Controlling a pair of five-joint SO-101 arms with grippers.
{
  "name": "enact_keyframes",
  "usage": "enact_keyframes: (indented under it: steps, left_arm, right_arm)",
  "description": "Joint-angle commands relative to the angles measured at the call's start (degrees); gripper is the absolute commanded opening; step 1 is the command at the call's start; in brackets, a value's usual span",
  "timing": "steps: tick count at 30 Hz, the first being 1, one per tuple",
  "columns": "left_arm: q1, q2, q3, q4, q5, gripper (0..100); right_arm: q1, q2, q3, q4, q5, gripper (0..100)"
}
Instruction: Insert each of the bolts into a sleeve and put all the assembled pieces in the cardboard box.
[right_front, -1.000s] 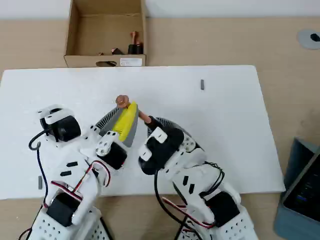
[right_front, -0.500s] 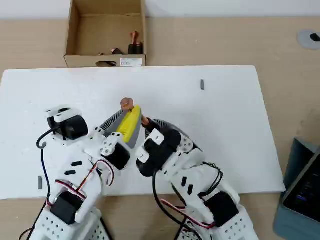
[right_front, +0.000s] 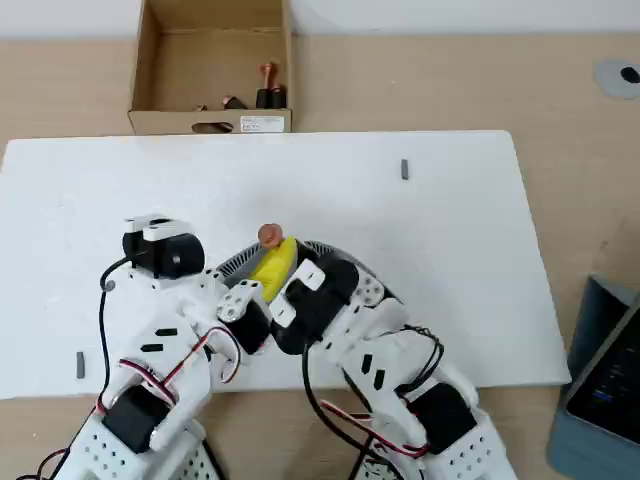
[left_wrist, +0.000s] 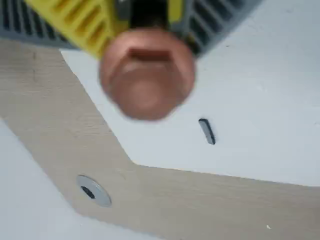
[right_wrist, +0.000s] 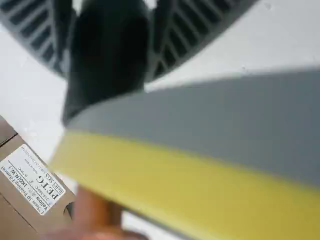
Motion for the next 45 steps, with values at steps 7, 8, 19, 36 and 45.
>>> enact_keyframes:
  steps: [7,8,19,36,45]
  left_arm:
    - [-7.3,0.0,-4.2,2.2,-0.4,25]
    - [-8.0,0.0,-6.1,3.1,-0.4,25]
    - [-13.1,0.0,-20.2,12.7,-1.8,17]
    - [-36.4,0.0,-1.4,11.9,-21.5,0]
    - [-36.4,0.3,9.7,12.0,-23.5,0]
  right_arm:
    - [-0.3,-7.0,-3.0,-1.8,0.4,0.9]
    - [-0.3,-7.0,-2.9,-1.8,0.4,0.9]
    - [-0.2,-6.9,-2.2,-1.3,-0.2,0.9]
    - [12.3,-6.3,-11.9,14.4,-13.1,0.9]
    - [12.3,-1.8,-23.3,26.0,-13.6,0.9]
